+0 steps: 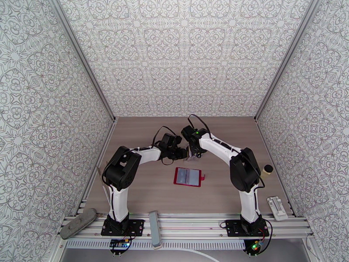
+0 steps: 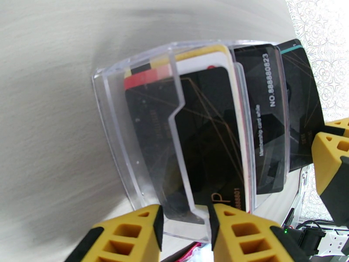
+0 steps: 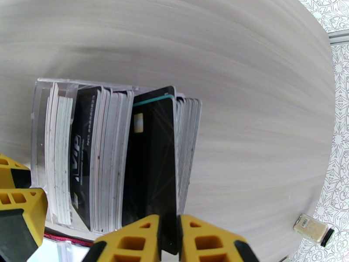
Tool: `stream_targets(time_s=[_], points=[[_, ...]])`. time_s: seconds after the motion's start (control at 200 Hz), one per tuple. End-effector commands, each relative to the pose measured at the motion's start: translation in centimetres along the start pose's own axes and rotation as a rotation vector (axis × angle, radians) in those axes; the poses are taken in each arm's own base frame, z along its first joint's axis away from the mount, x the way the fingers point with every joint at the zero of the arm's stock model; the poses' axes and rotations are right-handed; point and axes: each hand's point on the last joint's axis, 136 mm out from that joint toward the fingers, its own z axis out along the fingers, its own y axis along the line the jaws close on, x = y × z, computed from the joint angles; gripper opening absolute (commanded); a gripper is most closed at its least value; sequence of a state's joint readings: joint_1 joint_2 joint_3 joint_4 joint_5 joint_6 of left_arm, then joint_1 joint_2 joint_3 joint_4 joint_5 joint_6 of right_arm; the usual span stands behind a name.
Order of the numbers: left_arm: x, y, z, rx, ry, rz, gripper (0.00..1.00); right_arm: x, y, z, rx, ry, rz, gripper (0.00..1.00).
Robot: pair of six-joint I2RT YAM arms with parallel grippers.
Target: Put the credit cards into the card holder
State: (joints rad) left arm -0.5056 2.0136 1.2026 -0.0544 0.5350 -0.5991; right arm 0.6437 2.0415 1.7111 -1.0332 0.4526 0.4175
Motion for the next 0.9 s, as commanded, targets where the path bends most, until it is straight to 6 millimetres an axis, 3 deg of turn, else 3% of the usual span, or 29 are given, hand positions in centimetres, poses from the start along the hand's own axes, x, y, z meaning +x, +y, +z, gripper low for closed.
stream_targets(time_s=[0.0, 0.48, 0.895], points=[[1.06, 1.86, 0.86, -0.037, 0.044, -0.043, 0.34, -0.24, -0.81, -1.35, 0.019, -0.012, -0.012, 0.17], [1.03, 1.75, 0.81, -0.033, 0.045, -0.041, 0.34, -0.81, -1.56, -1.98, 0.049, -0.031, -0.013, 0.18], [0.99, 1.74, 0.80, -0.032, 0.044, -0.041, 0.33, -0.86, -0.71, -1.72, 0.014, -0.027, -0.008, 0.24]])
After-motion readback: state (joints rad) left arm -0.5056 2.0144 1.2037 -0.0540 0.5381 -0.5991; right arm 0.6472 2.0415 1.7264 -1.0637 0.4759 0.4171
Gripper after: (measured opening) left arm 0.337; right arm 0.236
